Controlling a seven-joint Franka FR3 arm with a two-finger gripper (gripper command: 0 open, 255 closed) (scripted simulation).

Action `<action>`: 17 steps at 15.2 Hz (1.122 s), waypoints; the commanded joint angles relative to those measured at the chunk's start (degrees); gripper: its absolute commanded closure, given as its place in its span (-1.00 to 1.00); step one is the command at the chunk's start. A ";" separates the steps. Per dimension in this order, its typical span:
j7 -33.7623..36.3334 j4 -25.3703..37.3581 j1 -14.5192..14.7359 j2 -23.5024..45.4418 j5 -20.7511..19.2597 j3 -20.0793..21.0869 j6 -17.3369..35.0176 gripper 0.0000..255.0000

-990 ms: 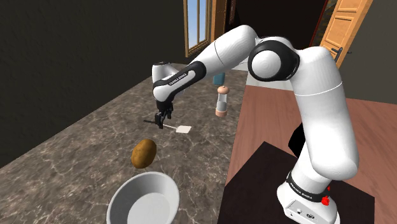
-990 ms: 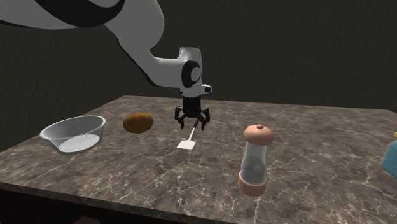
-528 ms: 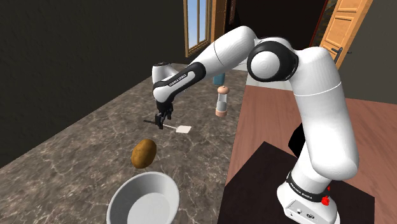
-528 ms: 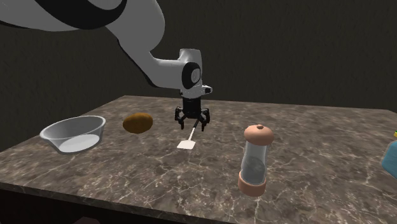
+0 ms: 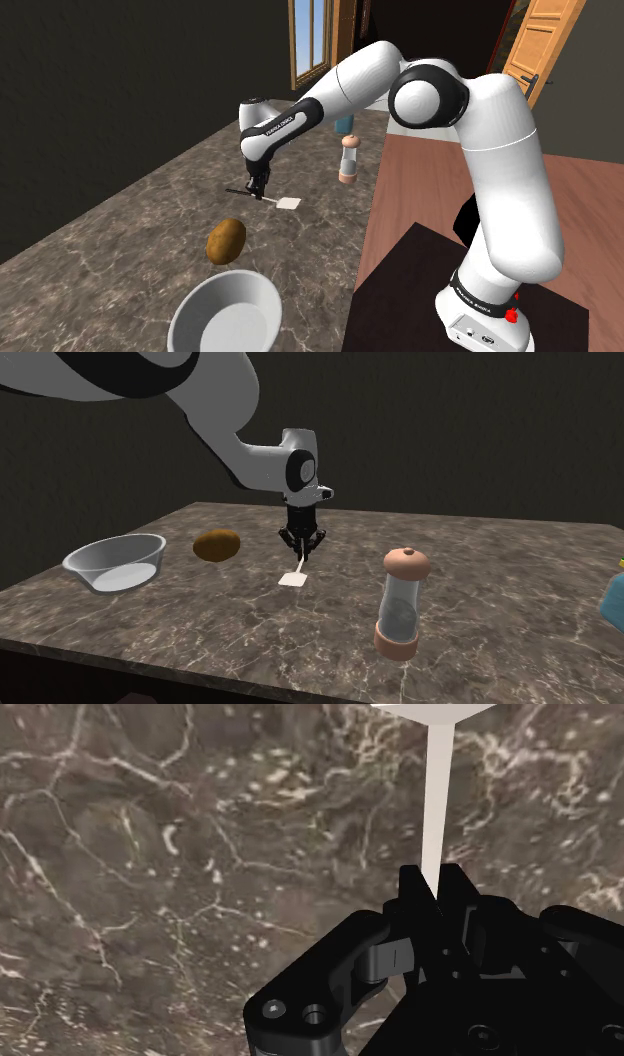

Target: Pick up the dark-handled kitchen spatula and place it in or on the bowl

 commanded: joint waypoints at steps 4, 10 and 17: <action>-0.02 0.33 -0.02 -0.82 0.05 0.03 -1.16 1.00; -0.07 1.72 -0.08 -3.03 0.19 0.12 -4.75 1.00; -0.12 3.96 -0.12 -5.19 0.33 0.20 -9.16 1.00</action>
